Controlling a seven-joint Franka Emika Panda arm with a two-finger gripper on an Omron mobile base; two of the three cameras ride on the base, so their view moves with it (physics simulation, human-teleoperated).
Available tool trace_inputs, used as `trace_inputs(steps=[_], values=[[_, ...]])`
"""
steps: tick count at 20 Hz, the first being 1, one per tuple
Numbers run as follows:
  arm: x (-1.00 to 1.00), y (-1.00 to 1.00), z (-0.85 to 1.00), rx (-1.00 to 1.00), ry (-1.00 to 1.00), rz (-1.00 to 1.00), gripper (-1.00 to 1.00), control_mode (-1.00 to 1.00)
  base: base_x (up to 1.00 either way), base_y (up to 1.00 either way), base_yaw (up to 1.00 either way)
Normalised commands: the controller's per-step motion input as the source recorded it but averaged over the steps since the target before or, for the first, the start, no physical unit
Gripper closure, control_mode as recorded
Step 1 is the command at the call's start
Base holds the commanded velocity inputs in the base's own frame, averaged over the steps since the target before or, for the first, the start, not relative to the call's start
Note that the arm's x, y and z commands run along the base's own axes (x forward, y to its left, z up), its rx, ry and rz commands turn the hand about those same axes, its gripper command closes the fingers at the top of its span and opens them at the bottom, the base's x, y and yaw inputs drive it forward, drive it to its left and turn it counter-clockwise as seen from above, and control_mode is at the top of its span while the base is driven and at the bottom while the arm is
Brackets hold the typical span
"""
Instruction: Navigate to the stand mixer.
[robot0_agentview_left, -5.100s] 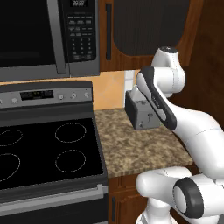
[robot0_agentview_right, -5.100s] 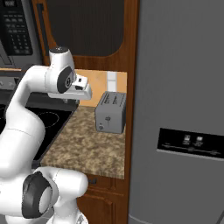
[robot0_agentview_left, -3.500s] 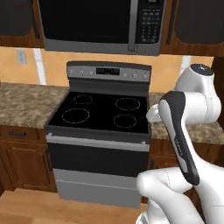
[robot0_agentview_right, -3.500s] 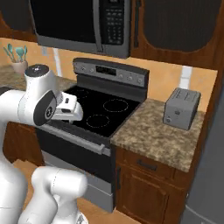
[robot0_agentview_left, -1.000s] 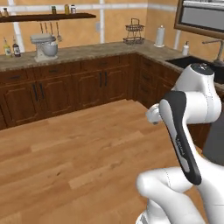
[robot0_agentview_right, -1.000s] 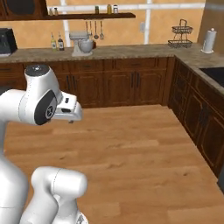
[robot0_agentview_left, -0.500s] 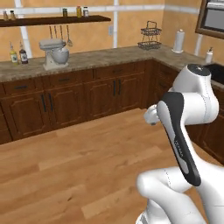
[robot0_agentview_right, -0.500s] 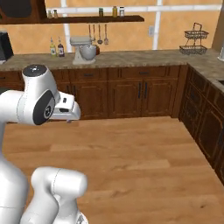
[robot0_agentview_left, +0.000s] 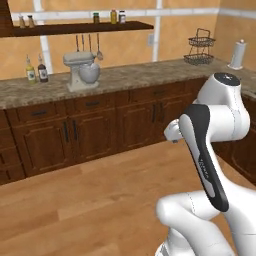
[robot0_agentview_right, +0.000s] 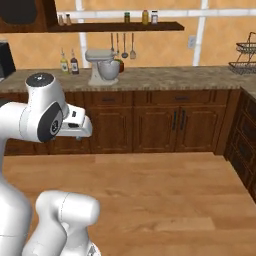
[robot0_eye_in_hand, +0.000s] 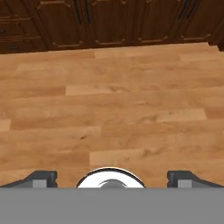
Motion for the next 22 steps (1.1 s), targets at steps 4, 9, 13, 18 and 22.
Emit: trace_inputs(steps=[4, 9, 13, 18, 22], values=[[0.0, 0.0, 0.0, 0.0, 0.0, 0.0, -1.0, 1.0, 1.0, 0.31, 0.12], [0.0, 0.0, 0.0, 0.0, 0.0, 0.0, -1.0, 1.0, 1.0, 0.22, 0.09], [0.0, 0.0, 0.0, 0.0, 0.0, 0.0, -1.0, 1.0, 1.0, 0.09, 0.11], [0.0, 0.0, 0.0, 0.0, 0.0, 0.0, -1.0, 1.0, 1.0, 0.0, 0.18], [0.0, 0.0, 0.0, 0.0, 0.0, 0.0, -1.0, 1.0, 1.0, -0.17, 0.23]])
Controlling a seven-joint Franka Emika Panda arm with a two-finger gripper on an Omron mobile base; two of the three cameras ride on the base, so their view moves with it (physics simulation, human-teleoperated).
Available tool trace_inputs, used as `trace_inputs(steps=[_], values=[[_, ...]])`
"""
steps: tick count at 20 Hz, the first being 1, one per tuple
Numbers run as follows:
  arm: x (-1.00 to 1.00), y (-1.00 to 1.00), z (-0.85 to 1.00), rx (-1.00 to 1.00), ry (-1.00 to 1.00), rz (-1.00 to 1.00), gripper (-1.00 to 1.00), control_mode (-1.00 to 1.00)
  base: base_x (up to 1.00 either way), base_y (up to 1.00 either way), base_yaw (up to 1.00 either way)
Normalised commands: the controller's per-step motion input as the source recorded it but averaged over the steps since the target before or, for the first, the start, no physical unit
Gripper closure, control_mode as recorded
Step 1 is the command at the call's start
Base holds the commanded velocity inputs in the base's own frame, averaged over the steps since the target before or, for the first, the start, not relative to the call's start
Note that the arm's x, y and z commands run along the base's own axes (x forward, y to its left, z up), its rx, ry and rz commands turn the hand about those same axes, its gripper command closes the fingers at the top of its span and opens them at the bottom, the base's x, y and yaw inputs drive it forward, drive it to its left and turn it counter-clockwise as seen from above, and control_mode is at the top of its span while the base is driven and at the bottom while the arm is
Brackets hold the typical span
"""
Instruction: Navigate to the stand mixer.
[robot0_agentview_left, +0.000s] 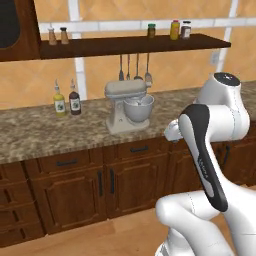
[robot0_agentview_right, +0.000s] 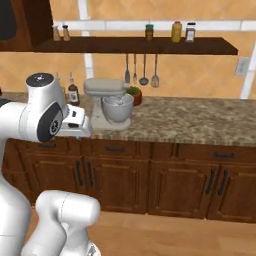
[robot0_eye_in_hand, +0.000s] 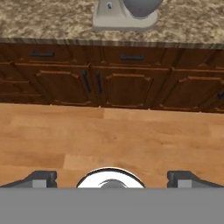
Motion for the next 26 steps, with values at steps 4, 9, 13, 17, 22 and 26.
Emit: trace_inputs(steps=[4, 9, 13, 17, 22, 26], values=[[0.0, 0.0, 0.0, 0.0, 0.0, 0.0, -1.0, 1.0, 1.0, -0.53, 0.2], [0.0, 0.0, 0.0, 0.0, 0.0, 0.0, -1.0, 1.0, 1.0, -0.48, 0.19], [0.0, 0.0, 0.0, 0.0, 0.0, 0.0, -1.0, 1.0, 0.69, 0.24, 0.02], [0.0, 0.0, 0.0, 0.0, 0.0, 0.0, -1.0, 1.0, 0.34, 0.61, -0.11], [0.0, 0.0, 0.0, 0.0, 0.0, 0.0, -1.0, 1.0, 0.0, 0.06, -0.02], [0.0, 0.0, 0.0, 0.0, 0.0, 0.0, -1.0, 1.0, 0.0, 0.0, 0.0]])
